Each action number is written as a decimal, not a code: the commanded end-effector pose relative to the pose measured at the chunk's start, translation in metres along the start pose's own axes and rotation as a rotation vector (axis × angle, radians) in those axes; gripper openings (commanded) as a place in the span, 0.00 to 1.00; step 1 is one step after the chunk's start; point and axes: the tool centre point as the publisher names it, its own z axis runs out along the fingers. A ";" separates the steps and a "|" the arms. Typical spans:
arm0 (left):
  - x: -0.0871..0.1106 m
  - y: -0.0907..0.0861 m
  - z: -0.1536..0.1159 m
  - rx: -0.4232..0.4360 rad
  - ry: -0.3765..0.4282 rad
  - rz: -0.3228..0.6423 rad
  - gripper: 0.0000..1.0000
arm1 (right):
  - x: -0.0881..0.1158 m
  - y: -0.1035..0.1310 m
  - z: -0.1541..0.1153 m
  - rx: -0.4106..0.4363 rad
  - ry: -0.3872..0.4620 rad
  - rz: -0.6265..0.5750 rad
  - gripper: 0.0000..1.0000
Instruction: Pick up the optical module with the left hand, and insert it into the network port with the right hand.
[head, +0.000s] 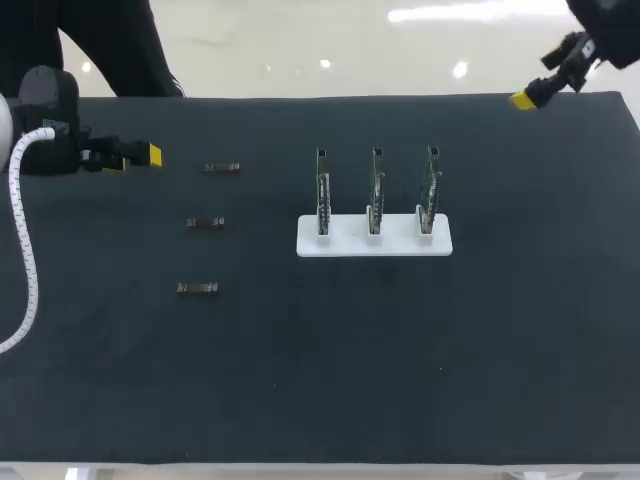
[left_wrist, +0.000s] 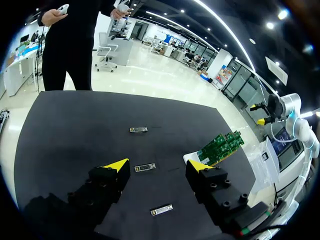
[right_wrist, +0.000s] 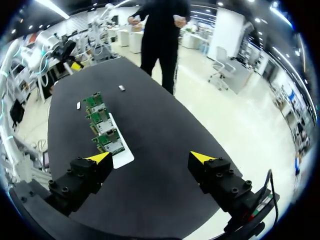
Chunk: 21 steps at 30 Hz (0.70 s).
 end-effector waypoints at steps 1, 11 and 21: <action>-0.001 -0.001 0.000 -0.006 0.005 -0.001 1.00 | -0.014 0.002 0.009 -0.203 0.010 -0.205 1.00; -0.001 -0.001 0.000 -0.006 0.005 -0.001 1.00 | -0.036 0.039 0.027 -0.300 -0.033 -0.236 1.00; -0.001 -0.001 0.000 -0.006 0.005 -0.001 1.00 | -0.057 0.075 0.043 -0.231 0.058 -0.219 1.00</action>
